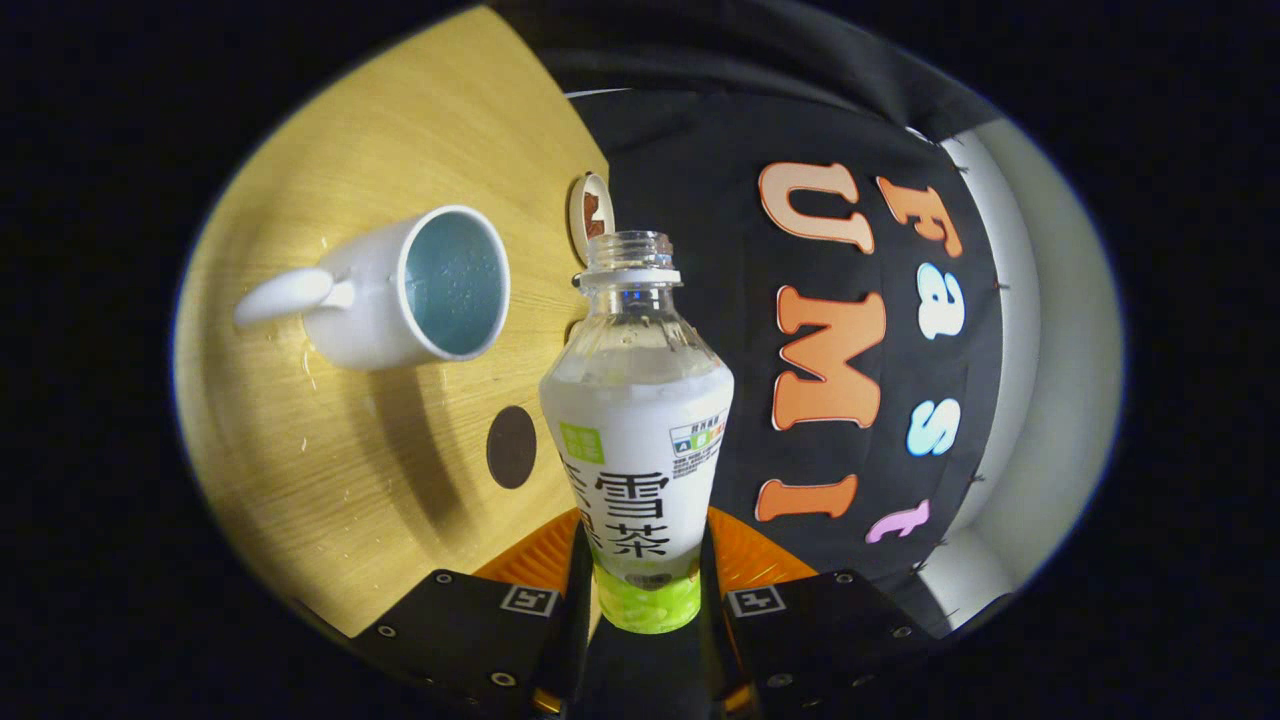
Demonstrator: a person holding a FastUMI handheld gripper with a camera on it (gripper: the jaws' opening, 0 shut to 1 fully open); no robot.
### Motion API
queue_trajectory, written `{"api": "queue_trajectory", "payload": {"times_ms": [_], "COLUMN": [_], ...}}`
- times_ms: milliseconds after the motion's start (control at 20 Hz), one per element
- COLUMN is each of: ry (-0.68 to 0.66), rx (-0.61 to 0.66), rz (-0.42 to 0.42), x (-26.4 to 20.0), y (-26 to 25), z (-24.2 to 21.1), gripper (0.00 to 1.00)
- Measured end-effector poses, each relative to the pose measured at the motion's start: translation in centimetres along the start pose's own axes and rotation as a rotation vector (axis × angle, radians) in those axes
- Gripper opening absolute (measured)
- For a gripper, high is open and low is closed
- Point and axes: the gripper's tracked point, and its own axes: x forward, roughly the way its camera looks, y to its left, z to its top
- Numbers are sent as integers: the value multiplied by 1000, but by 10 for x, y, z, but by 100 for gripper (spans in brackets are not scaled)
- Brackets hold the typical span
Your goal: Take the bottle from table, then pour the juice into the cup, finally place the bottle on the coaster
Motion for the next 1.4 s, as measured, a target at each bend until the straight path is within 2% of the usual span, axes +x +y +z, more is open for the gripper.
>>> {"api": "queue_trajectory", "payload": {"times_ms": [150, 300, 450, 600, 800, 1150, 1400], "ry": [2, 11, 12, -23, -52, -82, -23], "rx": [126, 312, 489, 702, 920, 1213, 1409], "rz": [38, 100, 122, 180, 239, 293, 315], "x": [3, 11, 16, 27, 53, 101, 141], "y": [0, 11, 6, 8, 10, 11, 25], "z": [-11, -22, -27, -15, -6, -1, -12], "gripper": [47, 47, 47, 47, 47, 47, 47]}}
